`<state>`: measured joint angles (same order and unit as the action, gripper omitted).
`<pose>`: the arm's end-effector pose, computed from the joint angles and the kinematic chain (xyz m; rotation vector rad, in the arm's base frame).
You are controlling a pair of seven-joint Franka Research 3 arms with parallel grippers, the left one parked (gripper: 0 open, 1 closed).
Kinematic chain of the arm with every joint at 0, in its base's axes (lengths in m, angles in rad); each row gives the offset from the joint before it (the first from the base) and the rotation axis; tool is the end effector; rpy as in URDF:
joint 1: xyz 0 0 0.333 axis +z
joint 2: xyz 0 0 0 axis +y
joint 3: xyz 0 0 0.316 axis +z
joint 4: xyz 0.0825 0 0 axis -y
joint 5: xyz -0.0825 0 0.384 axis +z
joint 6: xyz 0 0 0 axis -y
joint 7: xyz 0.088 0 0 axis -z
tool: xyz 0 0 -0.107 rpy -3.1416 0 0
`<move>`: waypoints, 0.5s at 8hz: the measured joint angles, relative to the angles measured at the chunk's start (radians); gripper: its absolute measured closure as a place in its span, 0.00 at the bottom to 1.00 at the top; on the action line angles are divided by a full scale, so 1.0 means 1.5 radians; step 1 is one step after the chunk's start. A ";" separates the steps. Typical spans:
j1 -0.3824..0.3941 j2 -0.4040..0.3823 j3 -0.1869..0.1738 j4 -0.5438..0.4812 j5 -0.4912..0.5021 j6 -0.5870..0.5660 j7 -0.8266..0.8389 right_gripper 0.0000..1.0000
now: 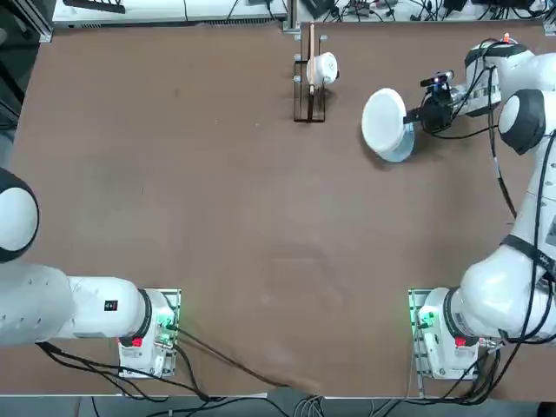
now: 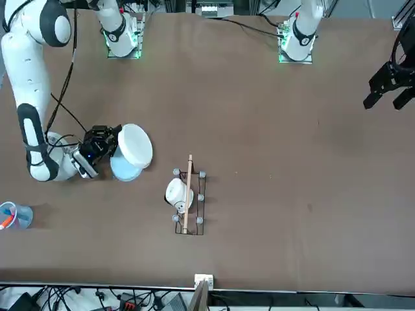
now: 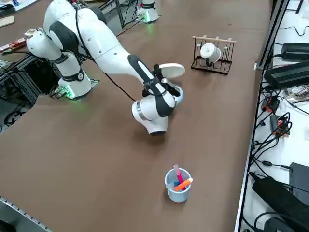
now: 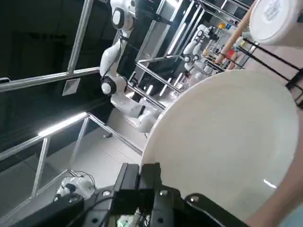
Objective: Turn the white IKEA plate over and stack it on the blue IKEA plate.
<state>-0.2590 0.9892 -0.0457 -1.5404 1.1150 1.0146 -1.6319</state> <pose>0.5685 -0.0461 0.1168 -1.2214 -0.6509 -0.1745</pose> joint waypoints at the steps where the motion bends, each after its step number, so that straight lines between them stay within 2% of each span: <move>1: -0.004 0.004 -0.003 0.008 -0.006 0.006 0.000 0.96; 2: -0.007 0.007 -0.003 0.011 -0.012 0.010 0.000 0.93; 4: -0.008 0.011 -0.003 0.012 -0.018 0.021 -0.007 0.77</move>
<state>-0.2705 1.0063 -0.0497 -1.5231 1.0877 1.0456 -1.6428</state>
